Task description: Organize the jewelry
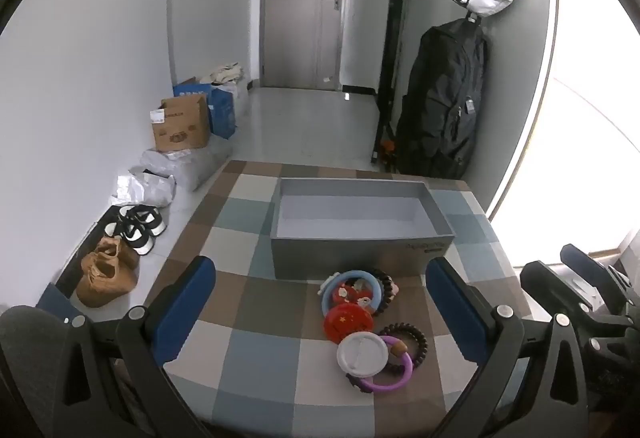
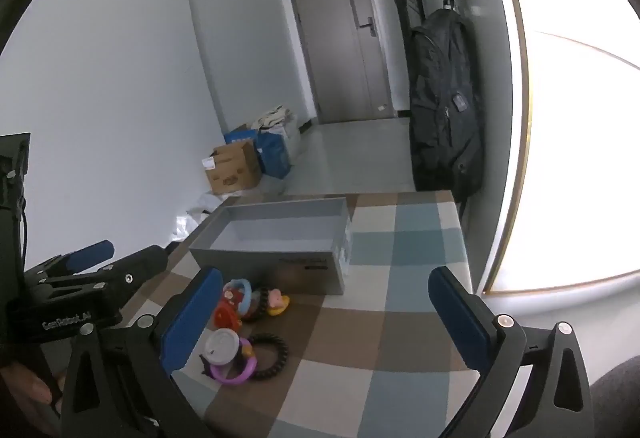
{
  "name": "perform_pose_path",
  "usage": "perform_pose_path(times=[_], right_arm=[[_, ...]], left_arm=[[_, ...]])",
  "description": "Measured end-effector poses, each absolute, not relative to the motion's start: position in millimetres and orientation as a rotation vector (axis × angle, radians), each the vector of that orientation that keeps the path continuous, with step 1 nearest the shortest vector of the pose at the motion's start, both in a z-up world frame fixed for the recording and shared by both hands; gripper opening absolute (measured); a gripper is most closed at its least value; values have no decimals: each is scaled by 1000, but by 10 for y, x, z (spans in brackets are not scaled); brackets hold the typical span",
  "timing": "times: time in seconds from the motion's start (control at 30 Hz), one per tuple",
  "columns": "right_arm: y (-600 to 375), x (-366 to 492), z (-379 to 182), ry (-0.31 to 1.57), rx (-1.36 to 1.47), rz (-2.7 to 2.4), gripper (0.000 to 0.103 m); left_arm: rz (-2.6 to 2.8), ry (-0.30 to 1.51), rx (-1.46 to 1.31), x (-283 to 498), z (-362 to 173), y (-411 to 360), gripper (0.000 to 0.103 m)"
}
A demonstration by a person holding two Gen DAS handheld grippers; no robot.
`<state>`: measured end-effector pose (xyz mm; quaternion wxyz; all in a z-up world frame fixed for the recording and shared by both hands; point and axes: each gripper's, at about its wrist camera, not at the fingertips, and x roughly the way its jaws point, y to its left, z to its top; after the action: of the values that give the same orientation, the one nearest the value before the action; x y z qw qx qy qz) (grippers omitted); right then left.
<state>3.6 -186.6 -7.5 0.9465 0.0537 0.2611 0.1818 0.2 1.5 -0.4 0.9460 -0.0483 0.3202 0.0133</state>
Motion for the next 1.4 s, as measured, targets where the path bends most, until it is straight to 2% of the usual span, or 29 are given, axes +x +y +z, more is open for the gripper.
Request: perform_pose_path(times=[1.4], right_arm=[[-1882,55,-111,560,97,353,103]], left_arm=[[12,676,-101,-68,11,16,102]])
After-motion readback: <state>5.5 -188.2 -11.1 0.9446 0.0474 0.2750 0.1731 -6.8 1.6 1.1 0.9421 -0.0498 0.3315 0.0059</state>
